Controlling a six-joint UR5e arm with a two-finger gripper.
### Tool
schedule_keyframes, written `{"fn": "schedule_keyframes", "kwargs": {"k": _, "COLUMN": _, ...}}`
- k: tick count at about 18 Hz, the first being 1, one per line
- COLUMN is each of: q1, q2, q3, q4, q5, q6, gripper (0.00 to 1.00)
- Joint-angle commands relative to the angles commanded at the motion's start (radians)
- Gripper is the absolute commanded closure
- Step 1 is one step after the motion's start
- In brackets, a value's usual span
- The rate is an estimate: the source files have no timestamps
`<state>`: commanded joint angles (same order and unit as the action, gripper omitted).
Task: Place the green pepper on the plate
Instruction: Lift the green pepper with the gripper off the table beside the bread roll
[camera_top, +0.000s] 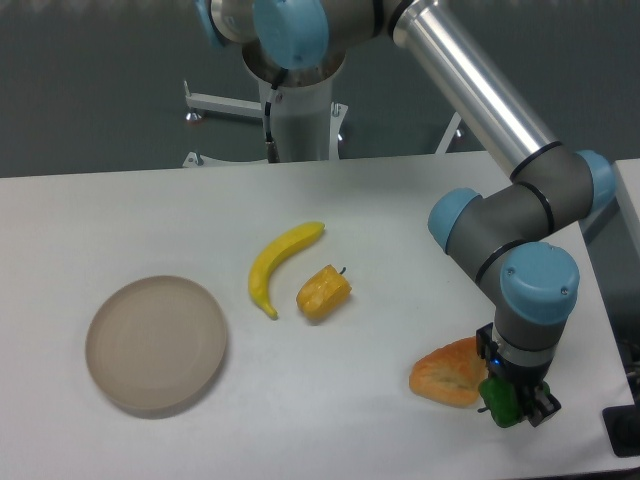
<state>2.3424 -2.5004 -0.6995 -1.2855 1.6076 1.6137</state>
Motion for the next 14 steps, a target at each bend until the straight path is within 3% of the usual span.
{"fn": "schedule_keyframes", "kwargs": {"k": 8, "q1": -0.027, "q2": 0.037, "q3": -0.031, "q4": -0.008, "q5": -0.005, "q6": -0.041, "gripper": 0.45}}
{"fn": "schedule_keyframes", "kwargs": {"k": 14, "q1": -0.081, "q2": 0.155, "q3": -0.176, "q4": -0.006, "q5": -0.038, "q6": -0.236, "gripper": 0.45}}
